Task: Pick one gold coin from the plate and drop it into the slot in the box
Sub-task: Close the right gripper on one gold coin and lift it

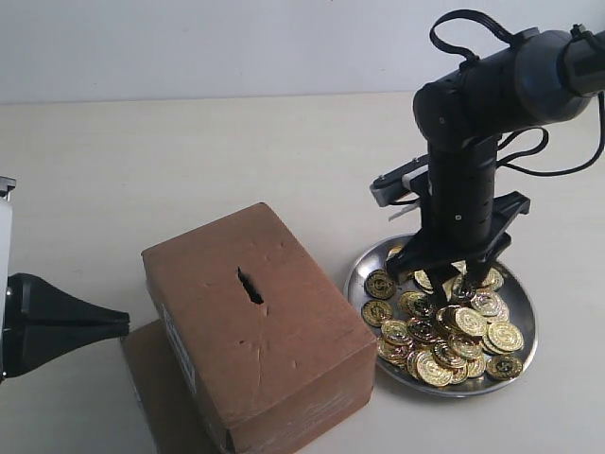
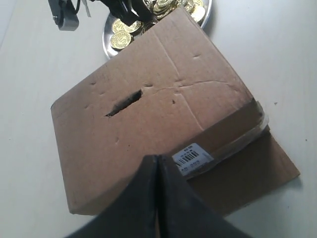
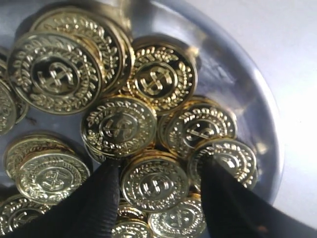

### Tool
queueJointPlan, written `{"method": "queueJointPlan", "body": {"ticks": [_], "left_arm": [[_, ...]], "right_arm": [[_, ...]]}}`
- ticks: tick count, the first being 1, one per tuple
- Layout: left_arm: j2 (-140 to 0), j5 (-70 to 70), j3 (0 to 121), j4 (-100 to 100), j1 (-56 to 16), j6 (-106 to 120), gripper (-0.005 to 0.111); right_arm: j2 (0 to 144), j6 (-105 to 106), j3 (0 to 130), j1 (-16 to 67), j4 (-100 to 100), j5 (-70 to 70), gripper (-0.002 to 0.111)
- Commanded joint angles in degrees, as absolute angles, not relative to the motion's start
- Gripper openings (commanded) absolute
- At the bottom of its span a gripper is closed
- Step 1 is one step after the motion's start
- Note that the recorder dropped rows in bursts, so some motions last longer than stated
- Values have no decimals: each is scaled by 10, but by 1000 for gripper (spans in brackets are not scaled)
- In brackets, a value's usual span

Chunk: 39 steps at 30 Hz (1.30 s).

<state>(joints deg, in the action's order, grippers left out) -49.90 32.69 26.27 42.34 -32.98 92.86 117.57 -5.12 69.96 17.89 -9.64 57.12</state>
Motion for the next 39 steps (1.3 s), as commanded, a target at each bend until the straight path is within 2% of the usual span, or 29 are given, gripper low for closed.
{"method": "queueJointPlan", "body": {"ticks": [1, 15, 33, 39], "left_arm": [[-499, 322, 266, 427, -335, 929, 0], [-499, 309, 266, 427, -348, 929, 0], [-499, 310, 266, 427, -349, 929, 0], [-496, 310, 266, 424, -361, 932, 1]], "right_arm": [[1188, -52, 697, 180, -96, 568, 44], [1184, -38, 697, 180, -101, 574, 31], [1128, 153, 697, 180, 30, 591, 31], [1092, 255, 697, 180, 147, 624, 31]]}}
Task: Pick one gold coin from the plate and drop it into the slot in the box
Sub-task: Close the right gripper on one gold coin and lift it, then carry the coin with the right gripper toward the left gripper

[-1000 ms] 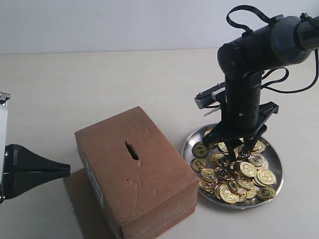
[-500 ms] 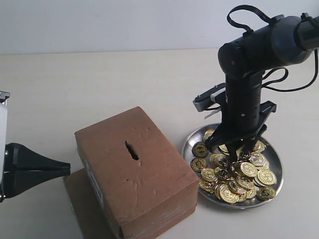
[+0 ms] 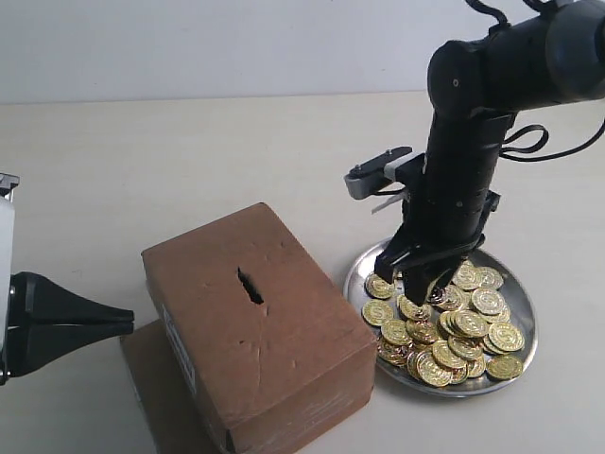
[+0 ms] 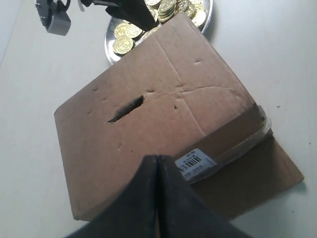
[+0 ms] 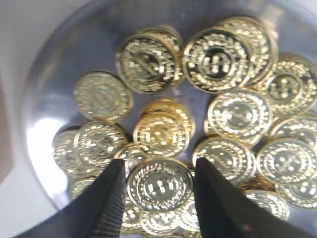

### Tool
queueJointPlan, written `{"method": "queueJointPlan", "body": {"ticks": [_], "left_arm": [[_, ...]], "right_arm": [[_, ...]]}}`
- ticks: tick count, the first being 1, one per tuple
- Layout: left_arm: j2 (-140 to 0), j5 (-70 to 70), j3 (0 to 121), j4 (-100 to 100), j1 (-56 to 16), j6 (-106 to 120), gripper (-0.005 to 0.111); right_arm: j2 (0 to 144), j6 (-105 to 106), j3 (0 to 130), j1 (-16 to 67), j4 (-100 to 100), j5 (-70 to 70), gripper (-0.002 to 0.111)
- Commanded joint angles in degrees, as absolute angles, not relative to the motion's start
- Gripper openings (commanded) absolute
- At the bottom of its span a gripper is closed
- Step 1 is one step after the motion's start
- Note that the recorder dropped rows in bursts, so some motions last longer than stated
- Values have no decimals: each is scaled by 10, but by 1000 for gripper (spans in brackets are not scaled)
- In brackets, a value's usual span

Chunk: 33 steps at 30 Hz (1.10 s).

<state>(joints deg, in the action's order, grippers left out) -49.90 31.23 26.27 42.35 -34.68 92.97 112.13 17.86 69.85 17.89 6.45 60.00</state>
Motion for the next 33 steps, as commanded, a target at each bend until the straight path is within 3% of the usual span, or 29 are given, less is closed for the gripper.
{"method": "queueJointPlan", "body": {"ticks": [1, 5, 9, 13, 21, 33], "left_arm": [[-494, 311, 266, 423, -369, 942, 2], [-490, 312, 266, 421, -403, 975, 18], [-490, 310, 266, 421, -442, 1025, 44], [-490, 286, 266, 422, -467, 1113, 58], [-504, 201, 266, 431, -483, 1202, 58], [-488, 159, 266, 427, -597, 1202, 58]], "right_arm": [[1084, 284, 697, 180, 177, 637, 31], [1054, 409, 697, 180, 282, 700, 31], [1017, 491, 697, 180, 366, 700, 31], [981, 496, 697, 180, 378, 700, 31], [915, 506, 686, 194, 433, 700, 31], [812, 524, 636, 340, 416, 700, 31]]}}
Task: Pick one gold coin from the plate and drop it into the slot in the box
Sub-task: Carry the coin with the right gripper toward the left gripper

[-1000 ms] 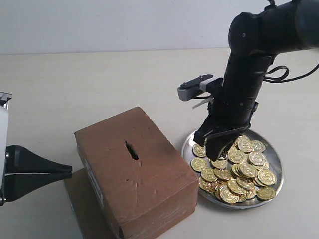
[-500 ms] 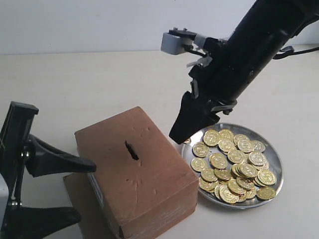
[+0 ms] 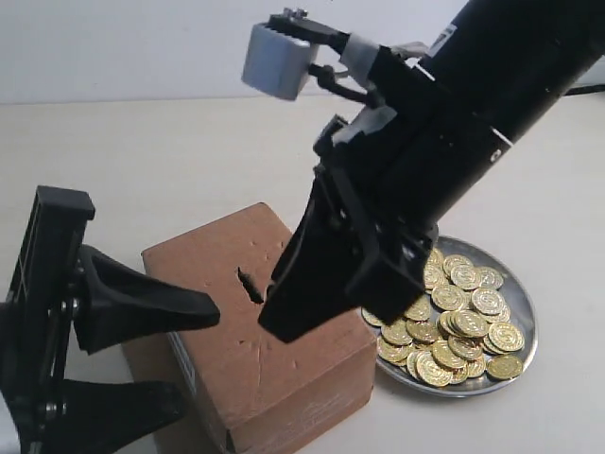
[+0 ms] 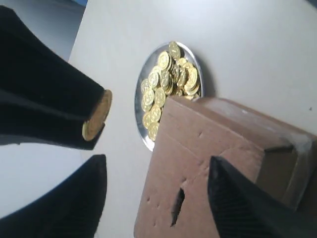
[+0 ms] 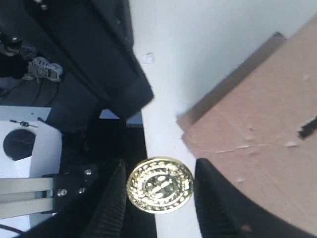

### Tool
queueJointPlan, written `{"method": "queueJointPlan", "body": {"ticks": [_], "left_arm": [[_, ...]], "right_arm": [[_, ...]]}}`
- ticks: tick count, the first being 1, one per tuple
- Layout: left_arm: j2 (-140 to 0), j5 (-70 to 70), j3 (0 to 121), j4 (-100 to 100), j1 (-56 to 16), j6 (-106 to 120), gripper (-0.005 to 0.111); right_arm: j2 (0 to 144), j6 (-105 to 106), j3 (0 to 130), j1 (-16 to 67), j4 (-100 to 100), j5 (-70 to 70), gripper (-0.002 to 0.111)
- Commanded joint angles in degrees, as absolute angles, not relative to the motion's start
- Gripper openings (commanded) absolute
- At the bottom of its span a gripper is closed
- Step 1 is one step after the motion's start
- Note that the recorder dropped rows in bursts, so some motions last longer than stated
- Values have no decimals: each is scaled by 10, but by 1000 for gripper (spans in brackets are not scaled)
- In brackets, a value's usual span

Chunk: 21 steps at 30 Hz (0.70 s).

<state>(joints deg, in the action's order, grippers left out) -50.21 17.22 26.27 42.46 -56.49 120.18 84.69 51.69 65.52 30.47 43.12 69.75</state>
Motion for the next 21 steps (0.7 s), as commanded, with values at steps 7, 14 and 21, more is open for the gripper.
{"method": "queueJointPlan", "body": {"ticks": [7, 14, 21], "left_arm": [[-444, 162, 266, 434, -607, 1202, 58], [-434, 155, 266, 442, -676, 1202, 58], [-451, 103, 266, 409, -734, 1202, 46]], "right_arm": [[774, 526, 604, 395, 417, 700, 31], [774, 525, 604, 414, 417, 700, 31], [774, 524, 604, 413, 418, 700, 31]]}}
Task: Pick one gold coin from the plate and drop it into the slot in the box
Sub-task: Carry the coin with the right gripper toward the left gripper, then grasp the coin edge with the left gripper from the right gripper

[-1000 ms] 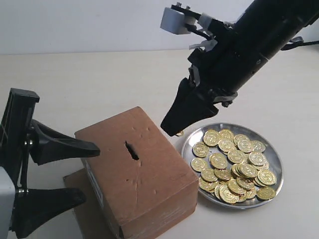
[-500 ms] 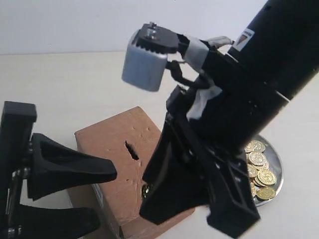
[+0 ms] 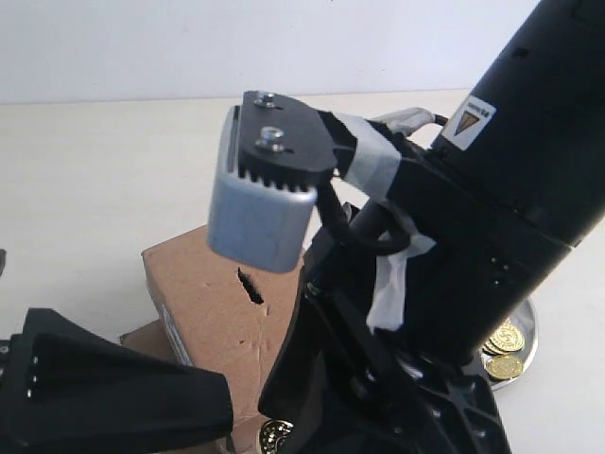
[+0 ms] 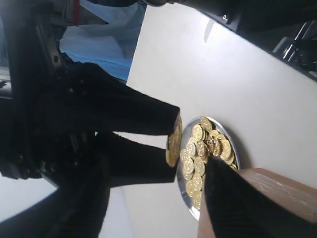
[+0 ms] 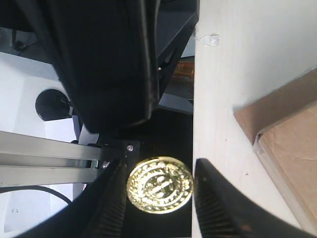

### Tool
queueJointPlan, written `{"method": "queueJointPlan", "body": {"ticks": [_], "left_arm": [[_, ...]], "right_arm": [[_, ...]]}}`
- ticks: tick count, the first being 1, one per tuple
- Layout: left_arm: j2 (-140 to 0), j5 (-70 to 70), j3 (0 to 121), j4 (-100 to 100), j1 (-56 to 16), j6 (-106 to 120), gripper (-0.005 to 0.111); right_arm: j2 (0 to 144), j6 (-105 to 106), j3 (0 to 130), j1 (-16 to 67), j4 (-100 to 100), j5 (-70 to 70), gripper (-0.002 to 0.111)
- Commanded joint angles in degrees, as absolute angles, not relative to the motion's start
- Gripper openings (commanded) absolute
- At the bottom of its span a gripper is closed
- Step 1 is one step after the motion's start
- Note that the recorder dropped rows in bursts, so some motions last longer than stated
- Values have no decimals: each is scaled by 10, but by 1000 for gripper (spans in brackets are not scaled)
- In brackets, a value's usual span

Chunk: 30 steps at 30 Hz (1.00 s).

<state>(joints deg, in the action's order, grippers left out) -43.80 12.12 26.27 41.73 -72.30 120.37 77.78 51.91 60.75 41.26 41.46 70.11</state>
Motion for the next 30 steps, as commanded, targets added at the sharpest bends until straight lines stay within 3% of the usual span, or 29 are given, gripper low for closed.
{"method": "queueJointPlan", "body": {"ticks": [1, 3, 7, 15, 22, 30], "left_arm": [[-458, 103, 266, 407, -734, 1202, 43], [-481, 91, 266, 383, -734, 1202, 43], [-504, 67, 266, 363, -734, 1202, 54], [-514, 58, 285, 350, -734, 1202, 33], [-538, 122, 318, 350, -734, 1202, 43], [-547, 116, 320, 350, -734, 1202, 43]], "right_arm": [[774, 524, 604, 413, 421, 700, 31], [774, 524, 604, 413, 421, 700, 31], [774, 524, 604, 413, 421, 700, 31], [774, 523, 604, 413, 431, 700, 31], [774, 523, 604, 413, 431, 700, 31], [774, 523, 604, 413, 431, 700, 31]]}}
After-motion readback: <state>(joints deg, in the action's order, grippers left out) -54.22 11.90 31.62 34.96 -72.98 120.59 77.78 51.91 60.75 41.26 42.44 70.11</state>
